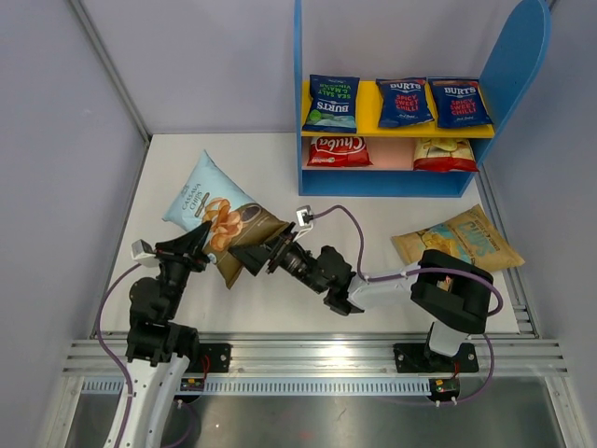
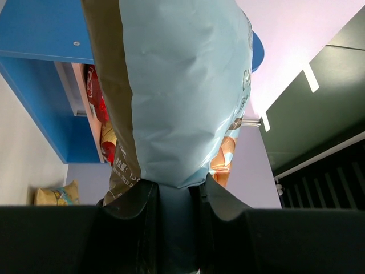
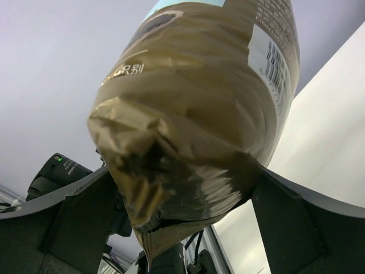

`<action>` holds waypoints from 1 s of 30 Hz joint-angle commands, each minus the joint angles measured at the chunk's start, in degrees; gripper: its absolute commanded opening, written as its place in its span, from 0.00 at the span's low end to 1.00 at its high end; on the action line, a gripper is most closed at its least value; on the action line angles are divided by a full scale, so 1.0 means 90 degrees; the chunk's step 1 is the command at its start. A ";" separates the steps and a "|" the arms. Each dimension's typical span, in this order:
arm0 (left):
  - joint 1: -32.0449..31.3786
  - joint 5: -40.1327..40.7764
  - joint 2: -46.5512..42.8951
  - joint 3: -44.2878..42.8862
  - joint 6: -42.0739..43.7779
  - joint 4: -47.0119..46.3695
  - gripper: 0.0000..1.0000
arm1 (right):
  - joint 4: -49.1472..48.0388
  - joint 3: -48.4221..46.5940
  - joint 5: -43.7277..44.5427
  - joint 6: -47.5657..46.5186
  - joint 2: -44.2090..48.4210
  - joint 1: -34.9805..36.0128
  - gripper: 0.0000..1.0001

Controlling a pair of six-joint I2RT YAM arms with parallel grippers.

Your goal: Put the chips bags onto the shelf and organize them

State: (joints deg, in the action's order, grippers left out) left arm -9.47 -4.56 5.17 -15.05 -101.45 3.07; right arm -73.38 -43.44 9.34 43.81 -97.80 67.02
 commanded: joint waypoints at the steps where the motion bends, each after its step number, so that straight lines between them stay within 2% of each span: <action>1: -0.0099 -0.0831 -0.0145 -0.0252 0.0002 -0.0361 0.11 | -0.0695 -0.0651 0.0261 -0.0142 -0.0032 -0.0181 0.99; 5: -0.0187 -0.0987 -0.0222 -0.0252 0.0197 -0.0361 0.13 | -0.0187 -0.0759 0.0057 0.0374 0.0007 -0.0474 0.98; 7: -0.0217 -0.0988 -0.0281 -0.0261 0.0276 -0.0185 0.15 | -0.0176 -0.0740 -0.0158 0.0590 -0.0041 -0.0688 0.93; 11: -0.0256 -0.0988 -0.0320 -0.0232 0.0597 -0.0126 0.20 | -0.0789 -0.0662 -0.1270 0.0903 -0.0227 -0.0894 0.70; 14: -0.0266 -0.0939 -0.0330 -0.0300 0.0977 -0.0039 0.29 | -0.0967 -0.0564 -0.1574 0.0962 -0.0266 -0.0933 0.53; 17: -0.0266 -0.0832 -0.0350 -0.0427 0.1358 0.0186 0.44 | -0.1123 -0.0418 -0.1731 0.0991 -0.0276 -0.0963 0.43; 18: -0.0275 -0.0803 -0.0369 -0.0457 0.1457 0.0273 0.58 | -0.1181 -0.0379 -0.1751 0.1011 -0.0276 -0.0972 0.43; 19: -0.0266 -0.0735 -0.0379 -0.0544 0.1583 0.0332 0.67 | -0.1250 -0.0262 -0.1770 0.1050 -0.0257 -0.0992 0.41; 21: -0.0266 -0.0539 -0.0428 -0.0652 0.2032 0.0662 0.82 | -0.1445 -0.0115 -0.1780 0.1118 -0.0247 -0.1040 0.38; 22: -0.0266 -0.0442 -0.0418 -0.0759 0.2266 0.0713 0.92 | -0.1581 0.0059 -0.1761 0.1147 -0.0237 -0.1060 0.36; 24: -0.0266 -0.0159 -0.0437 -0.0857 0.2726 0.1199 0.99 | -0.1757 0.0255 -0.1732 0.1225 -0.0237 -0.1128 0.34; 30: -0.0266 0.0457 -0.0418 -0.1149 0.3985 0.2235 0.99 | -0.1768 0.1153 -0.1478 0.1177 0.0143 -0.1294 0.33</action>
State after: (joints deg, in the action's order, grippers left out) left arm -11.94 -4.08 2.22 -21.30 -74.30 20.16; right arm -75.02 -36.34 -6.66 55.29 -99.72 56.97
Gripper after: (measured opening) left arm 0.987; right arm 0.500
